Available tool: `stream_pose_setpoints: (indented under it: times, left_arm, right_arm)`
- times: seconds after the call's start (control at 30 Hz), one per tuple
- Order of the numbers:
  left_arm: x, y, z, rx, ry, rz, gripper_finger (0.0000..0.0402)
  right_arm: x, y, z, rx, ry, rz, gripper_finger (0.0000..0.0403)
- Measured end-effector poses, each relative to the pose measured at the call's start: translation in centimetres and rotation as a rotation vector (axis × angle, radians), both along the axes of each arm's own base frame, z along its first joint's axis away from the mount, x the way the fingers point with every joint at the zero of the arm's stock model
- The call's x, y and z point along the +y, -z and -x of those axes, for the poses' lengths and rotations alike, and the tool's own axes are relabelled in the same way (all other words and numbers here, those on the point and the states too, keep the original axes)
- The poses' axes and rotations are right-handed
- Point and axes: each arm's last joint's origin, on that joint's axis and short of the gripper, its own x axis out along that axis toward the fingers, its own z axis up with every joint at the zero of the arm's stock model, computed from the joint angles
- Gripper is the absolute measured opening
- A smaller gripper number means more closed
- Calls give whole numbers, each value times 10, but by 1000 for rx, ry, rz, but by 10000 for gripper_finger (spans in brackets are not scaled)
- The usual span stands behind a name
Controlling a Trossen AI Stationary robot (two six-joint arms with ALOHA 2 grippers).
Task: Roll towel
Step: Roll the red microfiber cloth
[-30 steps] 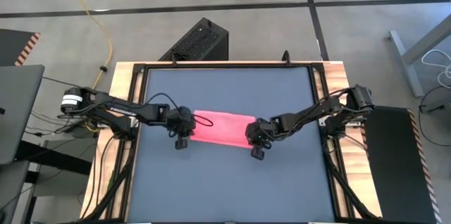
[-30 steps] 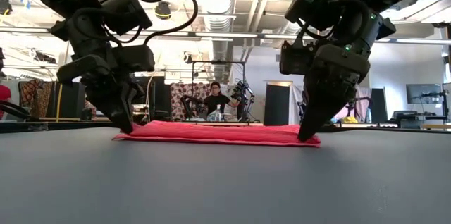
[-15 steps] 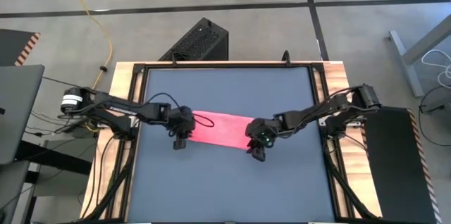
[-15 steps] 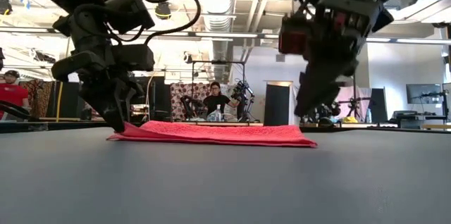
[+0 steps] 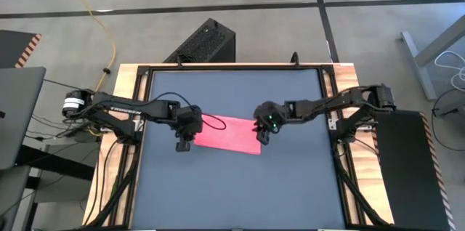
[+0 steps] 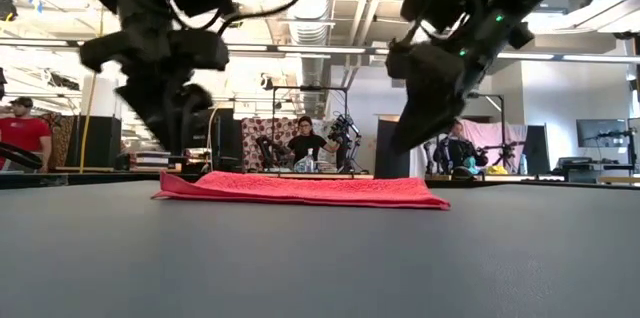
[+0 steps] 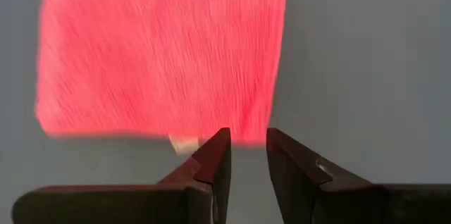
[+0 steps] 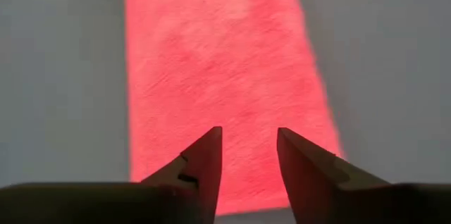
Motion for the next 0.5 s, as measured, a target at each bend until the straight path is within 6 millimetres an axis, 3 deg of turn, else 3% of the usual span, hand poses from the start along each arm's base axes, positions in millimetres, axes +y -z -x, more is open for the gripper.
stream_pose_setpoints:
  times: [0.13, 0.33, 0.5]
  left_arm:
    - [2, 1, -14, -166, -45, -8, 72]
    - [0, 34, -19, -62, -90, 108, 34]
    - [-2, 45, -23, -31, -100, 131, 3]
  right_arm:
    - [-17, 5, -1, 6, -10, 20, 102]
    - [-22, 23, -6, 36, -96, -29, 16]
    - [-25, 38, -10, 66, -90, -26, 25]
